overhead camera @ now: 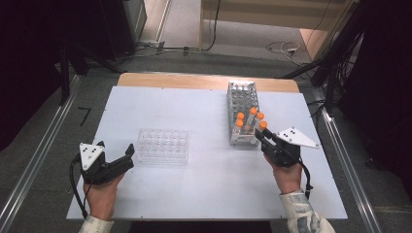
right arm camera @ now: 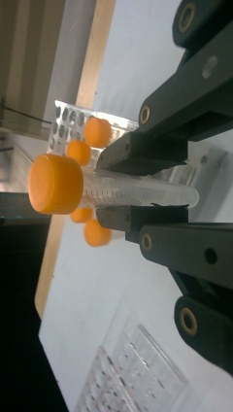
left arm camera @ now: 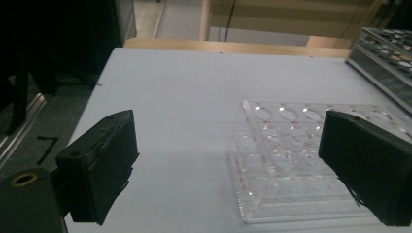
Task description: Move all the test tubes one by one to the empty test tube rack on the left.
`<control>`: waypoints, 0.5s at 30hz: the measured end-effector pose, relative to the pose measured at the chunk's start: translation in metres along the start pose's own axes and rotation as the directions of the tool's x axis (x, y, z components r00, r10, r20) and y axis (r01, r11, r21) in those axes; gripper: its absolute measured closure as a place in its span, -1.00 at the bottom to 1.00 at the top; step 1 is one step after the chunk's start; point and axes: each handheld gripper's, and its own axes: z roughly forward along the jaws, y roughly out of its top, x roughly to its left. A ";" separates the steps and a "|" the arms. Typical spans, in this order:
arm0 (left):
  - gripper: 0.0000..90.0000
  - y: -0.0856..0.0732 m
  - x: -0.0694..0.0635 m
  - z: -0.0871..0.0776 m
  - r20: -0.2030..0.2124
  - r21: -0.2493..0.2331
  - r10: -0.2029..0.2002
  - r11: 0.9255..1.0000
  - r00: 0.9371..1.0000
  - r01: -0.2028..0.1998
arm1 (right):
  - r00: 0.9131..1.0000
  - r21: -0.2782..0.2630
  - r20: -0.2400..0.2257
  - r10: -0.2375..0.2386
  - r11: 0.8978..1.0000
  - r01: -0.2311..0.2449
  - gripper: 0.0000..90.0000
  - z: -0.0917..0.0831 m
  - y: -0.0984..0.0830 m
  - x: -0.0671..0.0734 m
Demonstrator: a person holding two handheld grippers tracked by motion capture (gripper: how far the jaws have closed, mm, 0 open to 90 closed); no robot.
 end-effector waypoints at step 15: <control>-0.80 0.014 -0.037 0.011 0.113 0.020 0.064 0.998 0.992 -0.066 | 0.997 0.050 -0.072 -0.021 0.998 0.025 0.61 0.004 -0.010 0.020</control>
